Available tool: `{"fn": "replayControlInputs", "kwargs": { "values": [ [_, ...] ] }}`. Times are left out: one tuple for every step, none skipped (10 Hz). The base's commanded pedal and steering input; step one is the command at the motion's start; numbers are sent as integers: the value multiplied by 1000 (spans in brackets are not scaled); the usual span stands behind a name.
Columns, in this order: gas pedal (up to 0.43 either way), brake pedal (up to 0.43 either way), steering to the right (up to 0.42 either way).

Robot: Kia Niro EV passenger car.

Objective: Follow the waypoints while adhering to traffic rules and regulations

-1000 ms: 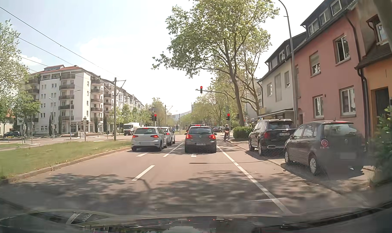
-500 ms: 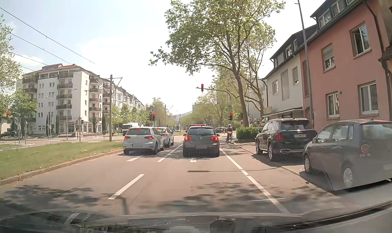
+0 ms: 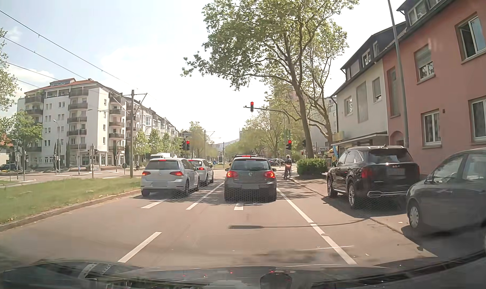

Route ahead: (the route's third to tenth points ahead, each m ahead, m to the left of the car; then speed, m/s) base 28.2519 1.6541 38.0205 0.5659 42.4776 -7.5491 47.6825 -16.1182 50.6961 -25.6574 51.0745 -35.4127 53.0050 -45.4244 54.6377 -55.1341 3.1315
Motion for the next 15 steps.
{"fn": "replayControlInputs", "kwargs": {
  "values": [
    [0, 152, -10],
    [0, 152, -10],
    [0, 152, -10],
    [0, 152, -10],
    [0, 152, -10],
    [0, 152, -9],
    [0, 152, -8],
    [0, 152, -8],
    [0, 152, -8],
    [0, 152, -8],
    [0, 152, -9],
    [0, 152, -10],
    [0, 152, -11],
    [0, 152, -11],
    [0, 152, -11]
  ]
}}
